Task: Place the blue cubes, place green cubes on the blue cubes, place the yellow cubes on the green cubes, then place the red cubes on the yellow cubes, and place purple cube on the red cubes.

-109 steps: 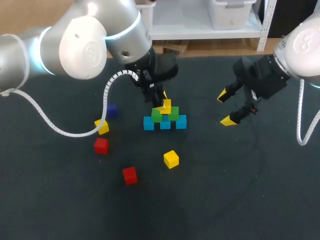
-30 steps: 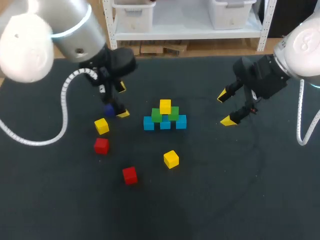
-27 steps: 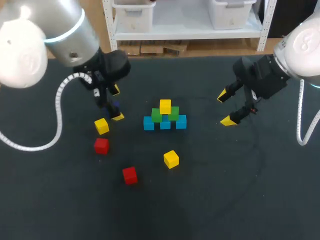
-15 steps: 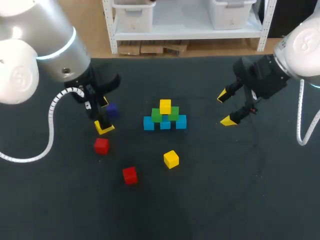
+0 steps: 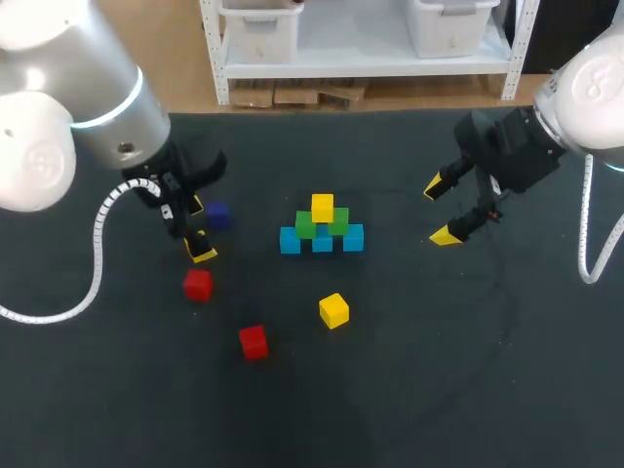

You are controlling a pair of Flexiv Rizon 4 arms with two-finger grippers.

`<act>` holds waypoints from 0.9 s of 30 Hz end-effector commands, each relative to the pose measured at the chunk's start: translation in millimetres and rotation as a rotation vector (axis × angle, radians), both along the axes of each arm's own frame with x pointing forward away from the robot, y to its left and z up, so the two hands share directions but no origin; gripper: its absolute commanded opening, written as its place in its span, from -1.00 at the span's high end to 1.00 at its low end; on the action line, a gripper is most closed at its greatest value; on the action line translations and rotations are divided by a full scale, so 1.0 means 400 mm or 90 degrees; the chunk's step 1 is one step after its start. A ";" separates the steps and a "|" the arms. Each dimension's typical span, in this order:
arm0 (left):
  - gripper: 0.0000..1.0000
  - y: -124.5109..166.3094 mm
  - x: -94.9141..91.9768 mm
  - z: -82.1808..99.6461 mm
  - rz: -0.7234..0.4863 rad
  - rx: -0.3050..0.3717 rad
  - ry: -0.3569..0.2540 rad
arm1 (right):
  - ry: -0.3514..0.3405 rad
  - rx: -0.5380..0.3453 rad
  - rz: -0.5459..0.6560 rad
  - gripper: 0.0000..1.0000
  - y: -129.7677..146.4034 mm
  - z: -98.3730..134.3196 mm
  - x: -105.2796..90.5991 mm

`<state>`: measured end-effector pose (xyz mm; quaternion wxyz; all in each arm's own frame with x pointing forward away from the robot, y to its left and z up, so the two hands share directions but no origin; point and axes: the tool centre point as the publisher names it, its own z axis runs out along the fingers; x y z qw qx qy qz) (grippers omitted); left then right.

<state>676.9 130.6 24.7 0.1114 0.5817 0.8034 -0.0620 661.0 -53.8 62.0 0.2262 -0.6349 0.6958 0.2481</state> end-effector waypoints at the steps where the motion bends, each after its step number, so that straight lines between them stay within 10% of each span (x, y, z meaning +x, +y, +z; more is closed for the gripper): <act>1: -1.00 0.006 0.025 -0.027 -0.002 -0.009 0.007 | 0.000 0.002 0.001 -1.00 0.000 -0.002 0.002; 27: -1.00 0.058 -0.004 -0.075 0.036 -0.005 0.016 | 0.000 0.002 0.001 -1.00 0.000 -0.002 0.002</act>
